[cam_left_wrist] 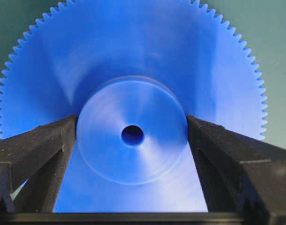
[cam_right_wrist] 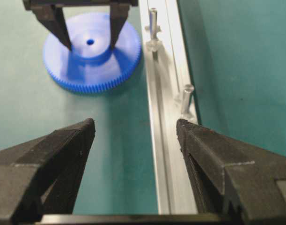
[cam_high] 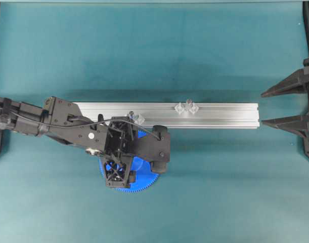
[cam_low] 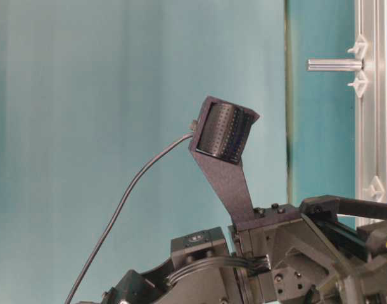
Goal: Insert the large gear onto the shaft.
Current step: 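Lift the blue gear and tilt it upright with the left gripper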
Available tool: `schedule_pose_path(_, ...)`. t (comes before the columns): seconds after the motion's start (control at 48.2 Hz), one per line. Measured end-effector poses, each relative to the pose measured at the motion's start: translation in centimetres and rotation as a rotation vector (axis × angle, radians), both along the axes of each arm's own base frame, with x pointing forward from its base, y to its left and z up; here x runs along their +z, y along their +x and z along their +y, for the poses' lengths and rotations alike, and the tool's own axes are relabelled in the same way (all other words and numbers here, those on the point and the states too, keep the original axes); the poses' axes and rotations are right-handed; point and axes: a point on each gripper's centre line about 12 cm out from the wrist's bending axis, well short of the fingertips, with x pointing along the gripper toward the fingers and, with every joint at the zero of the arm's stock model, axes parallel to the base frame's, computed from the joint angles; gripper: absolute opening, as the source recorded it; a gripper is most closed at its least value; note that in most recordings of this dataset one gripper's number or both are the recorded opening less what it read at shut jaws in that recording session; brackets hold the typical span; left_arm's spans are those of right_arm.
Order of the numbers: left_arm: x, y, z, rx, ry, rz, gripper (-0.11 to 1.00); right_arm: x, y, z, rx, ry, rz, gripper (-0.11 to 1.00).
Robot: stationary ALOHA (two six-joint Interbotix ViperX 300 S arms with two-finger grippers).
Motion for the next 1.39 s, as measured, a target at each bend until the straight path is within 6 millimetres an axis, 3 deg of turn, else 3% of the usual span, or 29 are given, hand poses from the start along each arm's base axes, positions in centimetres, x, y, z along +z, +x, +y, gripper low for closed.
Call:
schedule_pose_path(0.311, 0.0, -0.1, -0.2, -0.016, 0.004, -0.002, 0.79, -0.1, 0.0, 0.0, 0.000, 0.000, 0.002, 0.79)
schedule_pose_path(0.913, 0.7, 0.0, -0.1, -0.031, 0.007, -0.042, 0.79, -0.1, -0.3, 0.0, 0.000, -0.001, -0.017, 0.79)
schedule_pose_path(1.391, 5.3, 0.9, 0.1, -0.098, 0.034, -0.118, 0.79, -0.1, -0.3, 0.0, -0.002, 0.001, -0.018, 0.79)
